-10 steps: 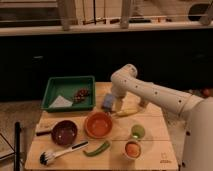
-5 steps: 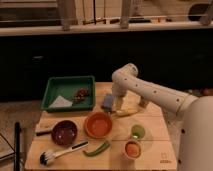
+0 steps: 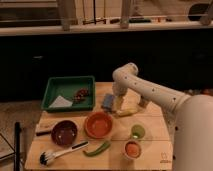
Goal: Wipe purple bowl with sponge
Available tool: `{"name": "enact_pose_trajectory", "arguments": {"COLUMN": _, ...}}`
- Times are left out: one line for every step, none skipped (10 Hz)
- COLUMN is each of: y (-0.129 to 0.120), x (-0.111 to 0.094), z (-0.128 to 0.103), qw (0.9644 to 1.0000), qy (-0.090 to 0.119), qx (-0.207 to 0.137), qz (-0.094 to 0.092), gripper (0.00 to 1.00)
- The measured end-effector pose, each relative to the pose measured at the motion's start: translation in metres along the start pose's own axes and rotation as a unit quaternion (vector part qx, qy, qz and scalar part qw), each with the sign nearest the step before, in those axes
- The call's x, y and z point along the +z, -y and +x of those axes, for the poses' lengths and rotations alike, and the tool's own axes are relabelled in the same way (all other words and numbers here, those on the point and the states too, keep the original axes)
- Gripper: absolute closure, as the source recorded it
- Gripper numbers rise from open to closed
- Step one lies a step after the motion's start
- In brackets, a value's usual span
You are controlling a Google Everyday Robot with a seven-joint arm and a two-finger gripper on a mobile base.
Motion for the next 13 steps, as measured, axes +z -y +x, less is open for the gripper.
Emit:
{"name": "enact_pose_trajectory", "arguments": {"y": 0.001, "x": 0.003, "z": 0.003, "qw": 1.0000, "qy": 0.000, "qx": 0.002, "qz": -0.002, "gripper": 0.20}}
{"name": "enact_pose_trajectory", "arguments": {"y": 0.003, "x": 0.007, "z": 0.005, "qw": 1.0000, "qy": 0.001, "qx": 0.005, "qz": -0.004, "gripper": 0.20}}
{"name": "enact_pose_trajectory", "arguments": {"y": 0.005, "x": 0.011, "z": 0.007, "qw": 1.0000, "qy": 0.002, "qx": 0.006, "qz": -0.007, "gripper": 0.20}}
{"name": "enact_pose_trajectory", "arguments": {"y": 0.008, "x": 0.015, "z": 0.008, "qw": 0.9999, "qy": 0.003, "qx": 0.007, "qz": -0.010, "gripper": 0.20}}
{"name": "enact_pose_trajectory", "arguments": {"y": 0.009, "x": 0.018, "z": 0.010, "qw": 0.9999, "qy": 0.004, "qx": 0.008, "qz": -0.012, "gripper": 0.20}}
{"name": "enact_pose_trajectory", "arguments": {"y": 0.011, "x": 0.019, "z": 0.012, "qw": 0.9999, "qy": 0.005, "qx": 0.008, "qz": -0.014, "gripper": 0.20}}
{"name": "enact_pose_trajectory", "arguments": {"y": 0.011, "x": 0.023, "z": 0.015, "qw": 0.9998, "qy": 0.006, "qx": 0.008, "qz": -0.016, "gripper": 0.20}}
{"name": "enact_pose_trajectory", "arguments": {"y": 0.013, "x": 0.025, "z": 0.016, "qw": 0.9998, "qy": 0.008, "qx": 0.007, "qz": -0.018, "gripper": 0.20}}
{"name": "enact_pose_trajectory", "arguments": {"y": 0.014, "x": 0.030, "z": 0.016, "qw": 0.9997, "qy": 0.010, "qx": 0.003, "qz": -0.022, "gripper": 0.20}}
{"name": "enact_pose_trajectory", "arguments": {"y": 0.016, "x": 0.032, "z": 0.015, "qw": 0.9997, "qy": 0.012, "qx": 0.001, "qz": -0.023, "gripper": 0.20}}
{"name": "enact_pose_trajectory", "arguments": {"y": 0.016, "x": 0.035, "z": 0.015, "qw": 0.9996, "qy": 0.013, "qx": -0.001, "qz": -0.025, "gripper": 0.20}}
{"name": "enact_pose_trajectory", "arguments": {"y": 0.015, "x": 0.038, "z": 0.015, "qw": 0.9995, "qy": 0.014, "qx": -0.008, "qz": -0.027, "gripper": 0.20}}
{"name": "enact_pose_trajectory", "arguments": {"y": 0.014, "x": 0.035, "z": 0.013, "qw": 0.9995, "qy": 0.019, "qx": -0.017, "qz": -0.018, "gripper": 0.20}}
